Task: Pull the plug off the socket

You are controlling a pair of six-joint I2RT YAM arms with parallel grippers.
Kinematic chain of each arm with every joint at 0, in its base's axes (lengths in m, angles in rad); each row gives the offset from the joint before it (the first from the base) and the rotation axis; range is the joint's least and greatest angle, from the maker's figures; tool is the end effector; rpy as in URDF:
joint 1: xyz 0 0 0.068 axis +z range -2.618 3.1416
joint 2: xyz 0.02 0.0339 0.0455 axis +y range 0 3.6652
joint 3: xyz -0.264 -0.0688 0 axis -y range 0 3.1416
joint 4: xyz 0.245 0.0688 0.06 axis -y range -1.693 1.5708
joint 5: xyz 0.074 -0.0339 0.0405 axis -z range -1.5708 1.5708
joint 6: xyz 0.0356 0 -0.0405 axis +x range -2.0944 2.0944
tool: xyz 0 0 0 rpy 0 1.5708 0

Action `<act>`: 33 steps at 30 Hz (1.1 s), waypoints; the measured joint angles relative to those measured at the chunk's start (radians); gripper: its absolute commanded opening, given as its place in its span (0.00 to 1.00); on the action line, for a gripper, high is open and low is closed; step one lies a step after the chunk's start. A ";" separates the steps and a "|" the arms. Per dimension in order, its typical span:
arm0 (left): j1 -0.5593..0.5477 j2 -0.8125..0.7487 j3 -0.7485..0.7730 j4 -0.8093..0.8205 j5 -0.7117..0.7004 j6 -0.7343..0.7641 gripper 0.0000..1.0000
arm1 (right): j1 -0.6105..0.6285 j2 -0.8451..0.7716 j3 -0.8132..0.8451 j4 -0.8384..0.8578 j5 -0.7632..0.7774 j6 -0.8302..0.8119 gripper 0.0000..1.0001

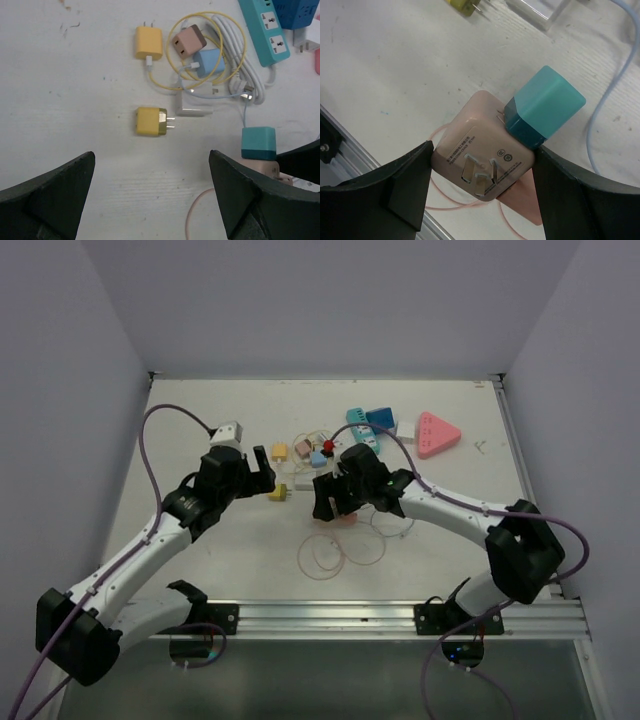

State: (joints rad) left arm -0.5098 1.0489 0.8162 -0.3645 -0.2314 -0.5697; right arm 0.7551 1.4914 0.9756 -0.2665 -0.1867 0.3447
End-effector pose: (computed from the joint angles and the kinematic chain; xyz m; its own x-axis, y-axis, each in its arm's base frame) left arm 0.2051 -0.1053 0.2831 -0.5802 -0.2771 -0.7659 -0.0042 0.9413 -0.3374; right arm 0.2278 0.2235 0.2312 -0.7431 -0.2434 -0.6234 -0.5506 0.7518 0.3628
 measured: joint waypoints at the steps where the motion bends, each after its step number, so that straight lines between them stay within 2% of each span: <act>1: 0.001 -0.034 -0.024 -0.016 -0.014 -0.014 1.00 | 0.019 0.035 0.019 0.002 0.016 -0.003 0.00; 4: 0.005 -0.122 -0.084 -0.057 -0.046 -0.046 0.99 | 0.069 0.124 0.063 0.009 0.070 -0.005 0.00; 7: 0.005 -0.184 -0.127 -0.076 -0.054 -0.074 1.00 | 0.107 0.188 0.093 0.015 0.111 -0.005 0.04; 10: 0.006 -0.204 -0.150 -0.087 -0.052 -0.092 0.99 | 0.137 0.232 0.112 0.024 0.145 -0.004 0.18; 13: 0.006 -0.204 -0.164 -0.089 -0.042 -0.103 1.00 | 0.151 0.252 0.136 0.029 0.173 -0.003 0.44; 14: 0.006 -0.205 -0.170 -0.089 -0.035 -0.104 1.00 | 0.155 0.257 0.145 0.029 0.178 -0.002 0.58; 17: 0.006 -0.206 -0.187 -0.087 -0.013 -0.111 1.00 | 0.158 0.268 0.170 0.027 0.187 0.003 0.76; 23: 0.006 -0.206 -0.201 -0.083 0.027 -0.125 1.00 | 0.158 0.269 0.225 0.003 0.196 0.013 0.98; 33: 0.005 -0.220 -0.205 -0.078 0.052 -0.141 1.00 | 0.158 0.262 0.307 -0.048 0.197 0.013 0.98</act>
State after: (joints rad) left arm -0.5045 0.8291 0.6109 -0.4427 -0.1795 -0.7105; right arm 0.9127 1.7538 1.2831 -0.3145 0.0101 0.3573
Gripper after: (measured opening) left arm 0.994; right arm 0.986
